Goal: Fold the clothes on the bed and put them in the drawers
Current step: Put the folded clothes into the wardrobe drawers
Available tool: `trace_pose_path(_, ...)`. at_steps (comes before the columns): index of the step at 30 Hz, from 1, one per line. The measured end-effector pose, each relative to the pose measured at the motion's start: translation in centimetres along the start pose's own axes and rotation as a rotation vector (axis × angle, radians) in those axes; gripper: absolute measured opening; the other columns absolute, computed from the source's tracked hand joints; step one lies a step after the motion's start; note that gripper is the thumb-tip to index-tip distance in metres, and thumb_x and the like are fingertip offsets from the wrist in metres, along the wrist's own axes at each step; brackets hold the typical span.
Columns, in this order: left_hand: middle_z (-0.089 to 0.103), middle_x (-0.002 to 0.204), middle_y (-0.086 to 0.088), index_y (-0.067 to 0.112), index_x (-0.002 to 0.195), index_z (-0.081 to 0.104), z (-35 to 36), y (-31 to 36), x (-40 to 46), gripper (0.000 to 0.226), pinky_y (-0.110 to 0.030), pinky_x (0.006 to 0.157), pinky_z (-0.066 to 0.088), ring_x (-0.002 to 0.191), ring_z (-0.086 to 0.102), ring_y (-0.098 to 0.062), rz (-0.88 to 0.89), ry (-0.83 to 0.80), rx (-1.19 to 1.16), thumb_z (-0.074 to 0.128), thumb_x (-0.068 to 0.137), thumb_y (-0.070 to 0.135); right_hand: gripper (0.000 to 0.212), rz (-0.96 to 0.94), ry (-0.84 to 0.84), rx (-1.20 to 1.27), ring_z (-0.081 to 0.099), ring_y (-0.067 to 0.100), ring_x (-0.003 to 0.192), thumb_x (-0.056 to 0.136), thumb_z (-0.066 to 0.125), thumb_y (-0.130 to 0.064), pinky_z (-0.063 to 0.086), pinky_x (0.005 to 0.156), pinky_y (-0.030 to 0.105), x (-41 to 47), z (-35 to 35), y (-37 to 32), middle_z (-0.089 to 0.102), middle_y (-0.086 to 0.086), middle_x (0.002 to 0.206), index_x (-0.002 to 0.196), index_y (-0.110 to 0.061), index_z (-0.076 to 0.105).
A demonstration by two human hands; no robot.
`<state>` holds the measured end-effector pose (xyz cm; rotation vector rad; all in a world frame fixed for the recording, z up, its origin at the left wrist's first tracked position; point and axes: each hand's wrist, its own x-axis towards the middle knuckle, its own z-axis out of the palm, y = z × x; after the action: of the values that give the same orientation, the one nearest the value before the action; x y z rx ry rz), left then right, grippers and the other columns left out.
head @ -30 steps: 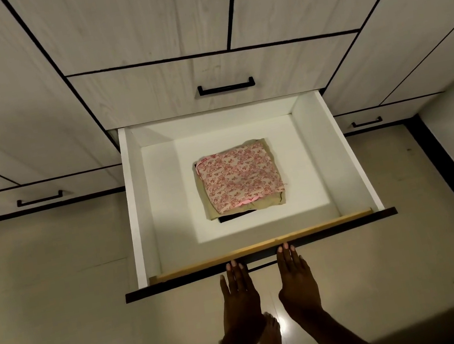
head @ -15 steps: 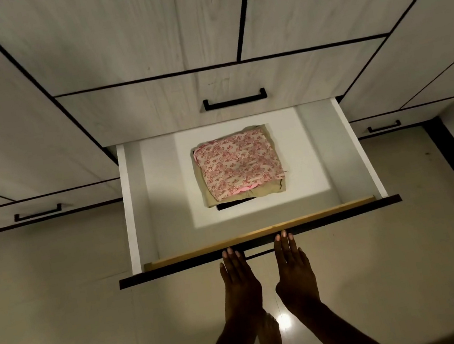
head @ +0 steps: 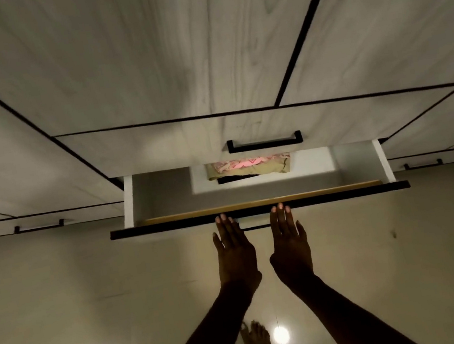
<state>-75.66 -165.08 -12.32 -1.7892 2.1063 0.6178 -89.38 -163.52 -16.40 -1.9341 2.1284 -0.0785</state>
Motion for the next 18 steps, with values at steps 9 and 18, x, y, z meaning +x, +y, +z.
trace_pose_path(9,-0.017,0.160,-0.037,-0.011,0.155,-0.011,-5.2,-0.4,11.4,0.118,-0.060,0.125,0.011,0.151,-0.012,-0.052,-0.094,0.099,-0.029,0.067,0.091,0.051,0.097,0.070,0.071,-0.017,0.012,0.029,0.159,0.076,0.067,0.001,0.001,0.127,0.050,13.0,-1.4,-2.3,0.018,0.011,0.171,0.163,-0.011,0.026)
trace_pose_path(18,-0.018,0.161,-0.033,-0.011,0.154,-0.013,-5.3,-0.9,13.0,0.081,-0.053,0.126,0.003,0.153,-0.012,-0.048,-0.100,0.153,-0.081,0.039,0.110,0.032,0.096,0.189,0.111,0.027,0.009,0.036,0.158,0.082,0.071,-0.005,0.012,0.126,0.058,13.9,0.1,-4.1,0.014,0.011,0.172,0.164,-0.014,0.022)
